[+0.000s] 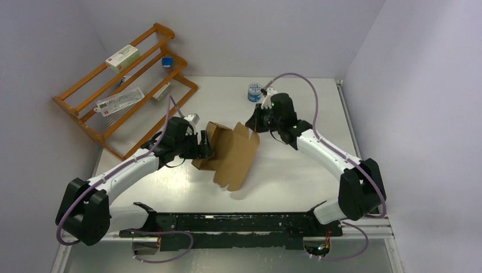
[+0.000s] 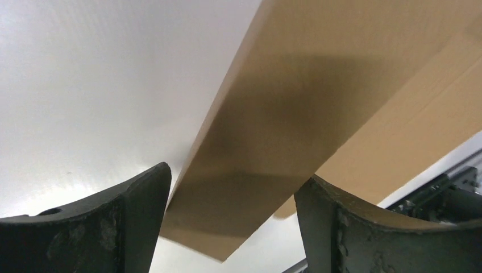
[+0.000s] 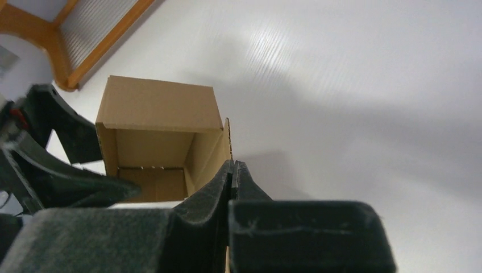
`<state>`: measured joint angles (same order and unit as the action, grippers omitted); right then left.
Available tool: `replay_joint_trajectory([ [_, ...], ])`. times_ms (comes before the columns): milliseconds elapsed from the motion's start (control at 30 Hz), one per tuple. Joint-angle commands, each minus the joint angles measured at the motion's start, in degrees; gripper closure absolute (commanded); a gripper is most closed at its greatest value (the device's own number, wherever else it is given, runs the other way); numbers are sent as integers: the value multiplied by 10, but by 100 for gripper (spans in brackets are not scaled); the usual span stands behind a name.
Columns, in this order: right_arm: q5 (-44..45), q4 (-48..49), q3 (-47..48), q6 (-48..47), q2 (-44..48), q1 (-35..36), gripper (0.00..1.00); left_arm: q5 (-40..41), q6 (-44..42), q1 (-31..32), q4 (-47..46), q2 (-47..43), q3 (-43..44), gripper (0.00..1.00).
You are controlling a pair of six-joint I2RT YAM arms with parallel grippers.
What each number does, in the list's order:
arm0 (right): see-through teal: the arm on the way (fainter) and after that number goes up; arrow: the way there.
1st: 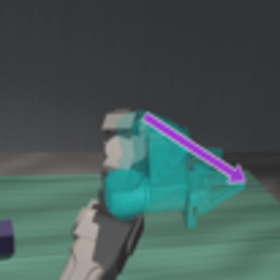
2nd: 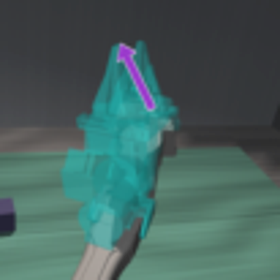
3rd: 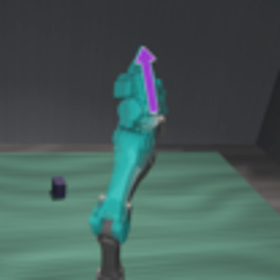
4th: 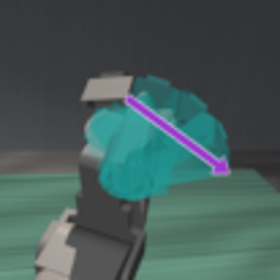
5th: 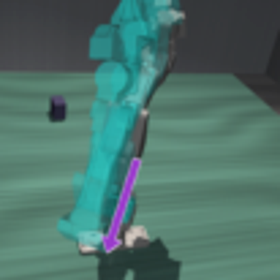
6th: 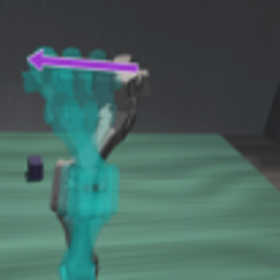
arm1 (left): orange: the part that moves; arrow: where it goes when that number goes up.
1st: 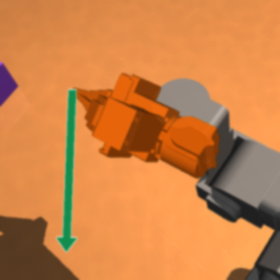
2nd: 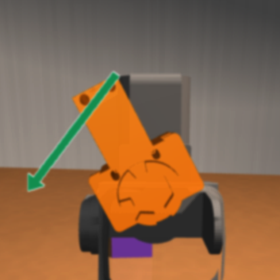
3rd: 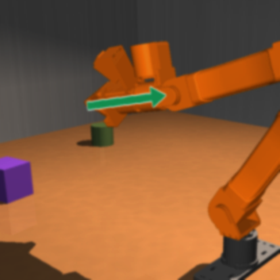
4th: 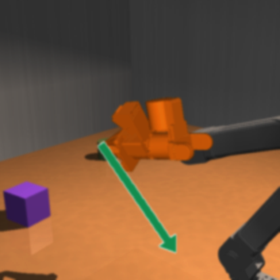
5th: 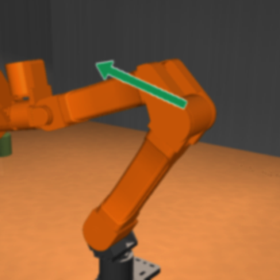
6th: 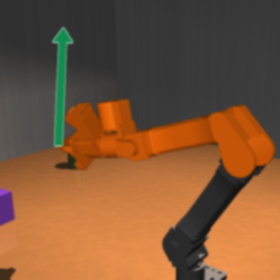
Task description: Fold the paper box
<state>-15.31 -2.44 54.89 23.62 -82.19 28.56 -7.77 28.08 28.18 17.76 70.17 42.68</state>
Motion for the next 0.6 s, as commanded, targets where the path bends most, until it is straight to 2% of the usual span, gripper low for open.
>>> replay_joint_trajectory([
  [0, 56, -169, 106, -89, -28, -3, 100, -101, 29, -4, -83, 21, -24, 18],
  [200, 82, -269, 239, -133, -99, 0, 97, -188, 68, -4, -178, 58, -64, 19],
  [333, 110, -300, 314, -142, -140, 17, 93, -211, 91, -3, -230, 71, -86, 20],
  [467, 124, -327, 384, -154, -187, 41, 94, -184, 83, -3, -212, 68, -86, 19],
  [567, 146, -362, 438, -167, -231, 61, 94, -128, 78, -3, -182, 52, -86, 18],
])
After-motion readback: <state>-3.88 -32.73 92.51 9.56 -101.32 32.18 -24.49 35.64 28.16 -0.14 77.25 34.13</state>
